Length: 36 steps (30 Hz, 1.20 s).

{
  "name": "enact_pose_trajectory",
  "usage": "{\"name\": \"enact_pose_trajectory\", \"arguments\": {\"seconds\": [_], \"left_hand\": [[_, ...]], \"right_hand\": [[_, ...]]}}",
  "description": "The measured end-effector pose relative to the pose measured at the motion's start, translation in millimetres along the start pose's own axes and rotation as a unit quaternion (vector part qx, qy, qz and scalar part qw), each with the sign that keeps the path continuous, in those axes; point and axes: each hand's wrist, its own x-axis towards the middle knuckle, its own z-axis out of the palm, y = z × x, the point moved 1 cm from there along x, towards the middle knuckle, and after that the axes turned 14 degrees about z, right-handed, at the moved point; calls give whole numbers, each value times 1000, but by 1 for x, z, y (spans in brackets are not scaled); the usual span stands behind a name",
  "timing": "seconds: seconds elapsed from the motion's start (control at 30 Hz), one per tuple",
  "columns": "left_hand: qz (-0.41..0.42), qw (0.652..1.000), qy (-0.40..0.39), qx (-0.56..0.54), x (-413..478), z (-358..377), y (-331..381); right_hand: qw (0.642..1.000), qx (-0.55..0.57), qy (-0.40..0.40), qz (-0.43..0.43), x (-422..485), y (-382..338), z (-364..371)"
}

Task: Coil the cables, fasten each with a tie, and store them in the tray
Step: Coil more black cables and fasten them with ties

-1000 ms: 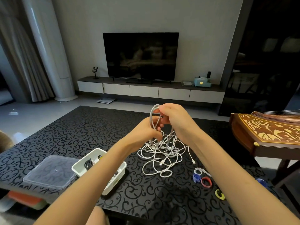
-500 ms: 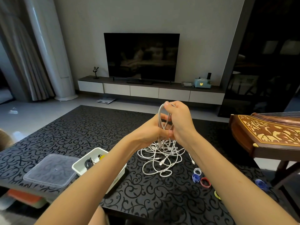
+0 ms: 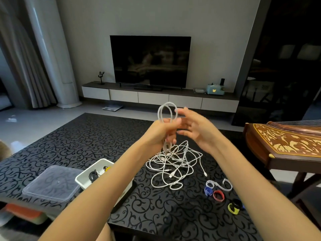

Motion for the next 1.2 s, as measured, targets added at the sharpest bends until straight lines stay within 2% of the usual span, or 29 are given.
{"name": "enact_pose_trajectory", "arguments": {"seconds": [0.1,0.17,0.23,0.3,0.43,0.5,0.57,0.63,0.73,0.83,0.9,0.93,1.07,1.2], "left_hand": [[2,995,40,-88,11,-3,13],[12,989,68,-131,18,-6,23],[39,984,97,-142,23,-10,32],[72,976,134,-154,28,-17,43],[145,957,194,-160,38,-38,76],[185,951,211,-132,43,-49,95],[229,946,223,-52,44,-60,110],[251,935,243,63,43,-69,119],[198,926,273,170,46,-85,127],[97,947,236,194,48,-93,133],[38,968,170,179,44,-88,132],[16,978,128,163,41,-84,130],[-41,988,-18,150,22,-65,101],[-76,976,-88,182,6,-47,70]], "right_hand": [[996,-31,-80,28,-1,41,14],[994,-33,-90,47,0,64,26],[998,-34,-55,26,1,78,31],[996,-89,4,-19,5,88,30],[978,-175,113,-11,18,114,7],[973,-177,151,5,21,122,-7],[969,-165,183,2,26,116,-17],[967,-151,202,-40,32,85,-20],[945,-214,196,-149,31,15,-12],[866,-400,198,-227,24,-44,7],[809,-499,209,-231,18,-67,17],[793,-521,216,-231,15,-75,20],[778,-510,292,-223,13,-86,21],[771,-502,334,-203,10,-85,21]]}}
